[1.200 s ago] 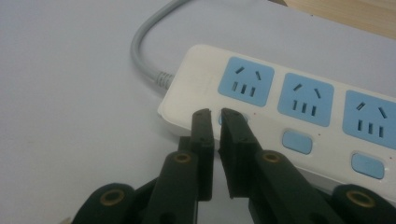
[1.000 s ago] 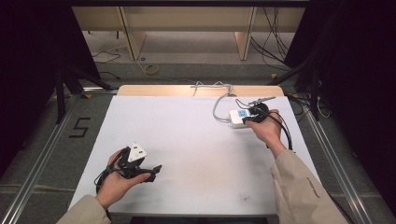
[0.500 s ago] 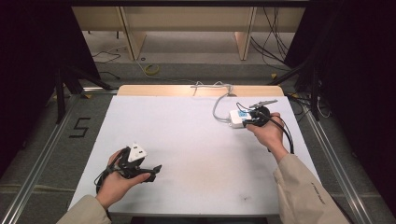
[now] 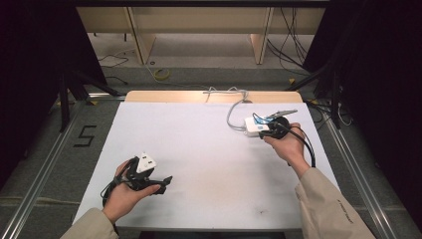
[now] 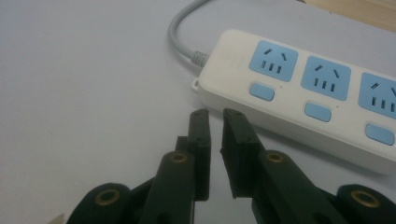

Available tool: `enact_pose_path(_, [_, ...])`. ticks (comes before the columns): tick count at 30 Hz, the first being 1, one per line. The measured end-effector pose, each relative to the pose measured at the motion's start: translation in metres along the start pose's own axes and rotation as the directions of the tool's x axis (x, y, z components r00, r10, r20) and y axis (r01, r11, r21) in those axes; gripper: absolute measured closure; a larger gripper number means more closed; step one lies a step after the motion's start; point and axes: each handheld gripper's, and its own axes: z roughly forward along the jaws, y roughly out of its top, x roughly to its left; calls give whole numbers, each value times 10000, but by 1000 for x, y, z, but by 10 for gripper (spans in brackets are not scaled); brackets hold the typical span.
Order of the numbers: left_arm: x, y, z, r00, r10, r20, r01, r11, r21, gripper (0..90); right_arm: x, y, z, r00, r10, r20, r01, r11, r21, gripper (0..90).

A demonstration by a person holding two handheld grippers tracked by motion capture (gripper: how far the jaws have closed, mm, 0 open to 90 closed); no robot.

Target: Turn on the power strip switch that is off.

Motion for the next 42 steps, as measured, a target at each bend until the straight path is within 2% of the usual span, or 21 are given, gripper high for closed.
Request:
enact_pose_path(8, [0,0,0,10000,-3,-10,3,10000,-10,168,7,-1,-6,9996,-235,-125,234,9997,-100,815])
enact_pose_path(16, [0,0,0,10000,-26,-12,26,10000,18,168,9,-6,-10,9995,-136,-277,131,9998,-154,804])
enact_pose_path(34, [0,0,1,10000,-46,-37,46,10000,-20,168,18,-14,-26,9985,-281,-477,260,9987,-441,771])
enact_pose_path(42, [0,0,1,10000,-64,-36,64,10000,-34,168,22,-22,-30,9978,-316,-586,295,9989,-355,756])
